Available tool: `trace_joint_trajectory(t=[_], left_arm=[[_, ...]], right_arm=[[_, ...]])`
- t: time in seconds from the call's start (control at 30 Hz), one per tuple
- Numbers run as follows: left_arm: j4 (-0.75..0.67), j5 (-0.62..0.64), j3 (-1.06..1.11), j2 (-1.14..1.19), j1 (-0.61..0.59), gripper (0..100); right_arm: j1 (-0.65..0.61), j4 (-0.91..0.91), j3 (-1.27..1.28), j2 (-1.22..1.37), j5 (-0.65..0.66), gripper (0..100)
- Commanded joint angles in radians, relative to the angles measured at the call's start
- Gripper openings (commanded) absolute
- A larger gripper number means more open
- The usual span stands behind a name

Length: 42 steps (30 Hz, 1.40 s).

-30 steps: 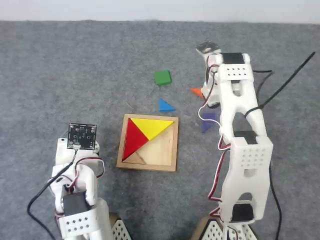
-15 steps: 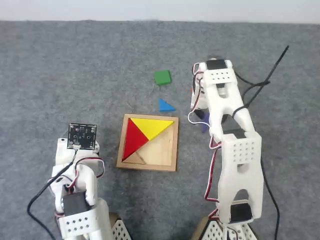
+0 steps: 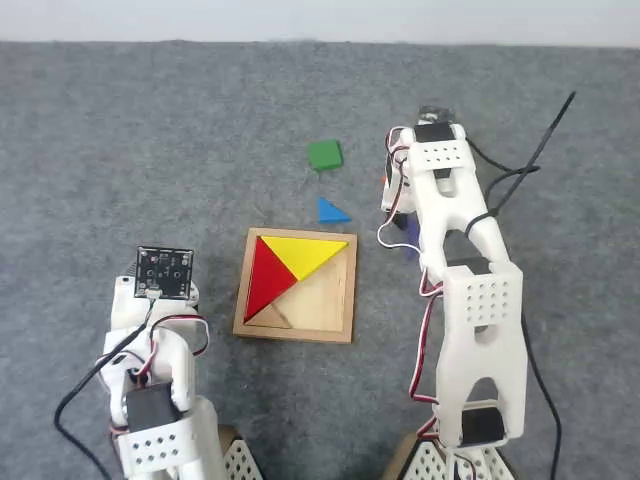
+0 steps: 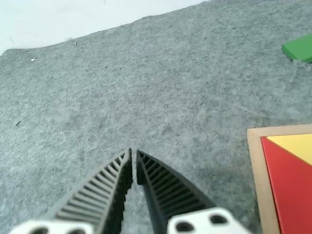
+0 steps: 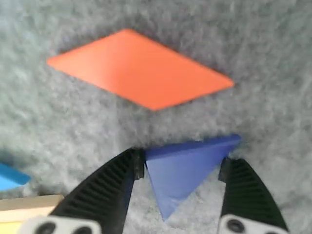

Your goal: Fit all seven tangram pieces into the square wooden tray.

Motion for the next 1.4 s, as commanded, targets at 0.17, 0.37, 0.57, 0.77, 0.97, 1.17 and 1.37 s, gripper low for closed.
trace_joint_trajectory(t=[0.17, 0.37, 0.57, 0.77, 0.97, 1.17, 1.37], left_arm=[[0.005, -0.012, -0.013, -0.021, -0.003, 2], [0.005, -0.012, -0.013, -0.021, -0.003, 2], [0.005, -0.012, -0.013, -0.021, -0.003, 2], [0.005, -0.012, -0.013, -0.021, -0.003, 2], [0.005, -0.012, -0.013, -0.021, -0.003, 2], [0.005, -0.012, -0.013, -0.021, -0.003, 2], [0.005, -0.012, -0.013, -0.021, -0.003, 2]], right_arm=[[0.016, -0.033, -0.046, 0.002, -0.006, 25.1], [0.016, -0.012, -0.046, 0.004, 0.048, 20.3], [-0.007, 0.007, -0.052, -0.007, 0.252, 13.0], [-0.036, 0.160, -0.212, -0.001, 0.333, 12.7], [-0.068, 0.292, -0.362, 0.002, 0.416, 12.6], [-0.097, 0.323, -0.405, 0.004, 0.453, 13.2], [-0.030, 0.289, -0.404, 0.071, 0.344, 31.8]])
